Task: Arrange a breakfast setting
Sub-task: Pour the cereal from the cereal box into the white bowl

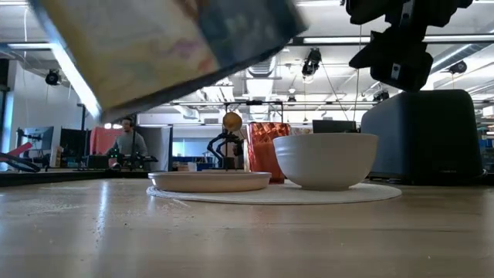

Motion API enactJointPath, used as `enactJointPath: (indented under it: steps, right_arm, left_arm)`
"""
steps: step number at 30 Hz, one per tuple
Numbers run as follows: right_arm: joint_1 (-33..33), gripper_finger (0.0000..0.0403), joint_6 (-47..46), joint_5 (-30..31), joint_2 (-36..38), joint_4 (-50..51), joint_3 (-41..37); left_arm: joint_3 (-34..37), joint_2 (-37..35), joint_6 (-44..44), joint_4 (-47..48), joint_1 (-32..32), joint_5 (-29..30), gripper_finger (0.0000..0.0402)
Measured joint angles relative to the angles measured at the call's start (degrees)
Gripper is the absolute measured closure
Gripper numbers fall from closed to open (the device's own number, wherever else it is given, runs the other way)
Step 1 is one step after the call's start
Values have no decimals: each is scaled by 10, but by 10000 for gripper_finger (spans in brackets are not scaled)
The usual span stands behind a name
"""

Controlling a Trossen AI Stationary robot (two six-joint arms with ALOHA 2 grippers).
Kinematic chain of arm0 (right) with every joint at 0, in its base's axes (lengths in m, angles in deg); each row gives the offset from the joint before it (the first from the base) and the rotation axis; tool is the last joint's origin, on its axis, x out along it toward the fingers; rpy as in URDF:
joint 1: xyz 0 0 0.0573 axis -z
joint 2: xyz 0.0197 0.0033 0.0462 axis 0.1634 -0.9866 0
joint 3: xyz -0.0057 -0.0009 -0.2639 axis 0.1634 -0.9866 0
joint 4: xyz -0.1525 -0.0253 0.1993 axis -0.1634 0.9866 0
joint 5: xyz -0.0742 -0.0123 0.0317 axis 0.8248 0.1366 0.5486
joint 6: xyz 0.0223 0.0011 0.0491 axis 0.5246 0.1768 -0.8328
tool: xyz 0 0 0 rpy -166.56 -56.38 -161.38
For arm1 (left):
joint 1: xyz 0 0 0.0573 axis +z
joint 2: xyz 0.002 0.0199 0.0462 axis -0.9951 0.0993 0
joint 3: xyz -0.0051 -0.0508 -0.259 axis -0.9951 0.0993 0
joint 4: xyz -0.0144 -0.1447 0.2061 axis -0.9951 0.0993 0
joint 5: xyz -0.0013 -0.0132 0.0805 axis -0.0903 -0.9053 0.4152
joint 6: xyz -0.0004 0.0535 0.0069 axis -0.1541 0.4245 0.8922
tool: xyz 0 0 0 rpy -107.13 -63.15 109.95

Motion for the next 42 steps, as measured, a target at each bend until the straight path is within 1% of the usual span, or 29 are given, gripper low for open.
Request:
enactJointPath:
  steps: [4,7,10,13,17,21,28,33,35,38,42]
  right_arm:
    - [0,218,8,9,0,-1,0]
    - [0,218,8,13,0,-1,0]
    - [0,218,-5,35,-7,-3,0]
    - [0,218,-29,40,-16,-1,0]
    - [2,218,-66,39,-26,-2,0]
    - [2,218,-53,31,-32,-1,0]
    - [14,219,-48,25,-32,-26,0]
    - [15,226,37,29,-20,-105,0]
    - [15,228,67,32,-12,-120,0]
    - [15,229,106,65,2,-121,0]
    - [15,223,177,103,22,-131,0]
  left_arm:
    - [131,-65,-51,-62,-19,3,401]
    - [233,-115,-61,-161,-27,3,401]
    - [326,-161,-39,-283,-30,4,401]
    - [408,-202,-3,-404,-30,3,401]
    - [499,-251,25,-528,-30,4,401]
    - [579,-291,47,-637,-30,9,402]
    - [668,-336,109,-830,-30,24,401]
    - [704,-356,176,-965,-30,24,401]
    - [706,-361,189,-994,-30,24,401]
    - [704,-364,209,-1006,-32,16,401]
    - [679,-364,250,-1010,-40,1,401]
